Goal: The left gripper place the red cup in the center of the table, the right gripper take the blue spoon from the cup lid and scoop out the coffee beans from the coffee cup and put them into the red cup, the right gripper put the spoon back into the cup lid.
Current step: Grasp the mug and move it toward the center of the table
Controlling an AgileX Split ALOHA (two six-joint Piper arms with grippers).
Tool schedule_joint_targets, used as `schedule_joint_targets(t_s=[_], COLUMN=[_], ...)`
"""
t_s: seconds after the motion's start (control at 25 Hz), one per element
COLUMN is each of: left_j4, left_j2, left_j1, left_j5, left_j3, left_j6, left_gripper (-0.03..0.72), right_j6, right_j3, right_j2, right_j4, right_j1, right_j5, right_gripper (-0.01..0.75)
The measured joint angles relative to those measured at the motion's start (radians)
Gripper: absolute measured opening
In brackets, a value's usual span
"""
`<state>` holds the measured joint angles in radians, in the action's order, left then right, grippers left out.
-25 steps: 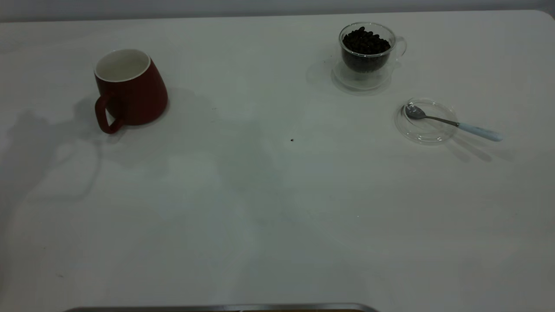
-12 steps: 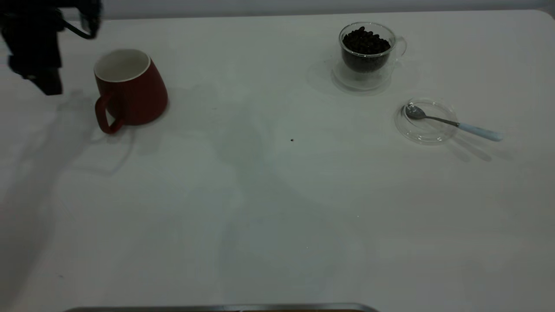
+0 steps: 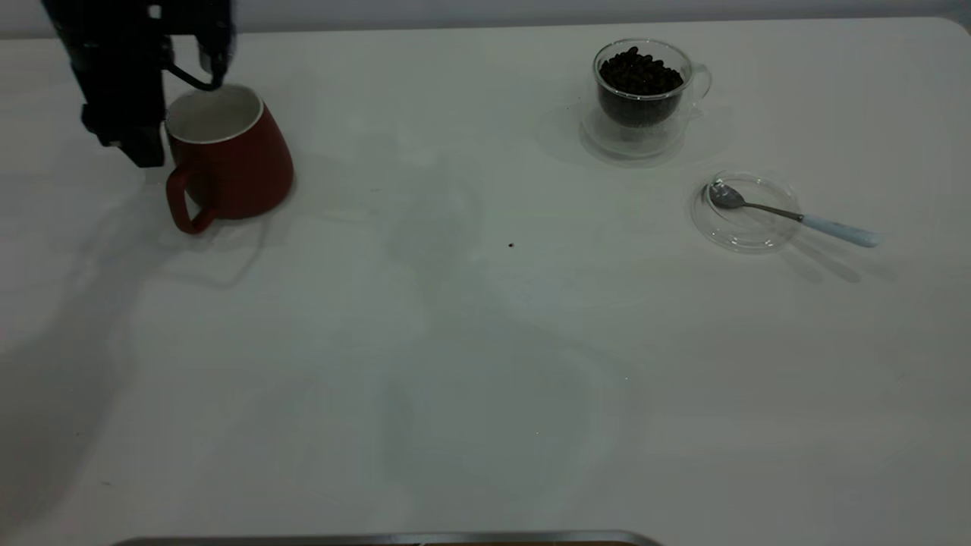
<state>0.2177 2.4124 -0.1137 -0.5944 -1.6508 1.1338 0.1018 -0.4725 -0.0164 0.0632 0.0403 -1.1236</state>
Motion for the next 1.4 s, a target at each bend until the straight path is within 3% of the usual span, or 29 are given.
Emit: schedule_joint_targets(t_s=[0.64, 1.08, 1.4], left_j4=[0.005, -0.118, -0.165], left_j2=[0.004, 0.004, 0.004], left_j1=[-0.129, -0.281, -0.349], left_j5=[0.075, 0.142, 0.170], left_j3=[-0.003, -0.003, -0.003], left_j6=[0.029, 0.044, 0.047], left_gripper=[0.577, 0.577, 0.577], right_j6=[0.000, 0.000, 0.000], right_j3=[0.000, 0.000, 0.000], right_j2=[0.000, 0.000, 0.000], right_j4=[0.000, 0.000, 0.000], right_j1=[0.000, 0.000, 0.000], right_j5=[0.000, 0.000, 0.000], right_gripper=[0.533, 0.533, 0.533])
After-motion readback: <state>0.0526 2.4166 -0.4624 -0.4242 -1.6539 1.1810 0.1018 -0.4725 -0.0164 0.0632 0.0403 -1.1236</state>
